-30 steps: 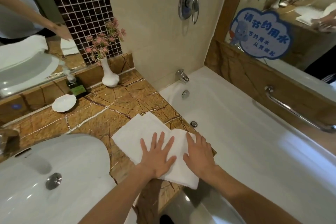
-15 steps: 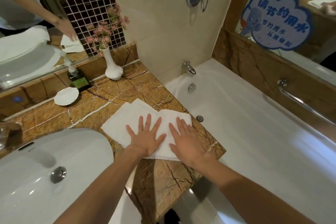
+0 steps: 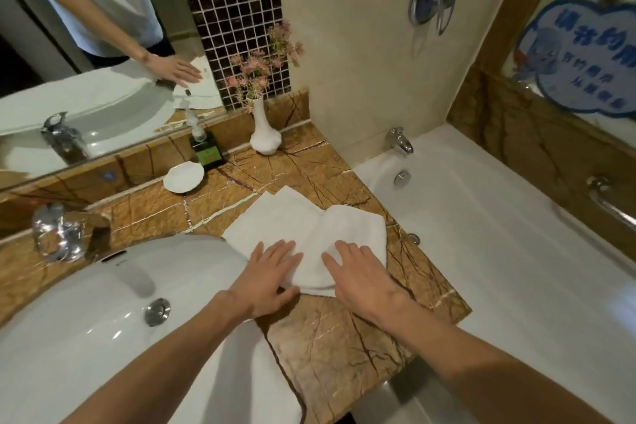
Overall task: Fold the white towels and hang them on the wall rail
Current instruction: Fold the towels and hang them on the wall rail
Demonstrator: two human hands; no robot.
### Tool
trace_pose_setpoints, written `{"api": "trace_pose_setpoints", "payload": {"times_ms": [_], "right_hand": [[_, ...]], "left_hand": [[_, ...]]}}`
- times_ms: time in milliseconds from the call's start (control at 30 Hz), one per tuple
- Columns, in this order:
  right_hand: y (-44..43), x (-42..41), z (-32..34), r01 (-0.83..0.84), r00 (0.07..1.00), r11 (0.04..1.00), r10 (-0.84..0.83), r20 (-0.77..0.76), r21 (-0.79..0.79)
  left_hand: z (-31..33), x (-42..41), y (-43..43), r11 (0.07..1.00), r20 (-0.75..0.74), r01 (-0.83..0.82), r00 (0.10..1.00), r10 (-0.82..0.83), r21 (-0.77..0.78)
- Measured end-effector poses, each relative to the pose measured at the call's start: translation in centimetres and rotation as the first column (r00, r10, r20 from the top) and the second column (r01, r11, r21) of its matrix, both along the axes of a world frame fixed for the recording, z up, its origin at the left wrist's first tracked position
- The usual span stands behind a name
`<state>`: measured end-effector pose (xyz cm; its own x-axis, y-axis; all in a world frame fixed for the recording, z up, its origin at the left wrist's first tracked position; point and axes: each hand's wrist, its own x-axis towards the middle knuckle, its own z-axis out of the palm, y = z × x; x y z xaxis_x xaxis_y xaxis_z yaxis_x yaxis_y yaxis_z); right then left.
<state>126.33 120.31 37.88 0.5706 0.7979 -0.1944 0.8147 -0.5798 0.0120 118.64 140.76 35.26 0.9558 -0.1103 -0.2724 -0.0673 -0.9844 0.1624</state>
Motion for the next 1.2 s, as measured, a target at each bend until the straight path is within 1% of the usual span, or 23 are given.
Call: {"api": "trace_pose_setpoints", "payload": {"times_ms": [67,100,167,233,267,300,333,400,467,533,600,633,667,733,767,833,900,933,967,1033,1133,1167,1200], "right_hand": [[1.1,-0.4,-0.1,-0.042,0.999,0.999,0.042,0.029,0.011],[1.7,-0.6,0.0,-0.05,0.998,0.998,0.049,0.03,0.03],[3.2,-1.2,0.0,-0.055,0.998,0.996,0.053,0.028,0.075],[4.8,-1.6,0.0,-0.037,0.999,0.996,0.036,0.011,0.086],[5.7,-1.7,0.0,-0.019,1.0,0.995,0.019,0.002,0.094],[6.5,-1.8,0.0,-0.005,1.0,0.995,0.006,-0.007,0.102],[7.2,-2.0,0.1,-0.005,1.0,0.995,0.006,-0.012,0.103],[8.6,-2.2,0.2,-0.024,1.0,0.997,0.024,-0.009,0.07],[9.7,-2.5,0.3,-0.001,1.0,0.999,0.001,-0.017,0.04],[10.5,-2.8,0.5,0.084,0.995,0.994,-0.08,-0.054,0.076],[10.7,-3.0,0.9,0.201,0.976,0.966,-0.183,-0.121,0.161],[10.6,-2.9,1.2,0.271,0.957,0.939,-0.238,-0.168,0.211],[10.4,-2.7,1.4,0.348,0.93,0.899,-0.294,-0.223,0.266],[9.9,-2.1,2.1,0.502,0.852,0.79,-0.384,-0.355,0.352],[9.6,-1.8,2.6,0.579,0.8,0.726,-0.416,-0.432,0.372],[9.0,-0.6,3.8,0.733,0.658,0.571,-0.462,-0.594,0.369],[8.4,0.9,5.0,0.847,0.508,0.421,-0.467,-0.724,0.324],[8.0,1.7,5.5,0.879,0.456,0.365,-0.454,-0.766,0.307],[7.6,2.5,6.0,0.899,0.421,0.318,-0.438,-0.795,0.301],[6.9,3.7,6.7,0.917,0.391,0.247,-0.411,-0.823,0.312],[5.9,5.3,7.9,0.932,0.361,0.175,-0.379,-0.852,0.316],[5.6,5.8,8.3,0.946,0.323,0.131,-0.349,-0.88,0.295],[5.4,6.3,9.0,0.964,0.266,0.061,-0.304,-0.915,0.26]], "left_hand": [[0.1,-0.2,0.0,0.999,0.035,-0.03,0.999,0.031,-0.018],[0.3,-0.3,-0.1,0.997,0.064,-0.042,0.997,0.046,-0.057],[0.7,-0.3,-0.5,0.979,0.178,-0.071,0.978,0.106,-0.191],[1.2,-0.5,-0.9,0.941,0.296,-0.126,0.929,0.223,-0.314],[1.3,-0.6,-0.9,0.933,0.332,-0.168,0.902,0.275,-0.318],[1.3,-0.8,-0.9,0.933,0.346,-0.222,0.884,0.315,-0.284],[1.2,-1.0,-0.7,0.927,0.321,-0.294,0.876,0.359,-0.233],[0.6,-1.3,0.4,0.88,0.21,-0.455,0.855,0.474,-0.133],[0.2,-1.4,1.9,0.833,0.135,-0.549,0.822,0.554,-0.075],[0.1,-1.2,2.7,0.799,0.136,-0.593,0.787,0.601,-0.102],[0.6,-0.6,2.7,0.747,0.136,-0.635,0.737,0.662,-0.198],[0.9,-0.4,2.6,0.696,0.113,-0.66,0.697,0.708,-0.283],[1.4,-0.2,2.3,0.623,0.078,-0.681,0.648,0.757,-0.385],[2.3,0.2,1.4,0.436,-0.006,-0.681,0.543,0.84,-0.589],[2.8,0.5,0.8,0.359,-0.039,-0.662,0.506,0.862,-0.657],[3.7,1.1,-0.6,0.248,-0.119,-0.625,0.484,0.867,-0.74],[4.6,1.9,-2.3,0.157,-0.254,-0.599,0.543,0.8,-0.785],[5.0,2.3,-3.1,0.144,-0.311,-0.597,0.592,0.743,-0.789],[5.2,2.6,-4.0,0.159,-0.35,-0.598,0.642,0.683,-0.786],[5.8,3.2,-5.8,0.253,-0.358,-0.579,0.733,0.579,-0.775],[6.3,3.7,-8.6,0.415,-0.291,-0.51,0.825,0.484,-0.754],[6.3,3.6,-9.4,0.448,-0.273,-0.497,0.836,0.475,-0.743],[6.2,3.6,-10.2,0.469,-0.26,-0.496,0.838,0.481,-0.731]]}}
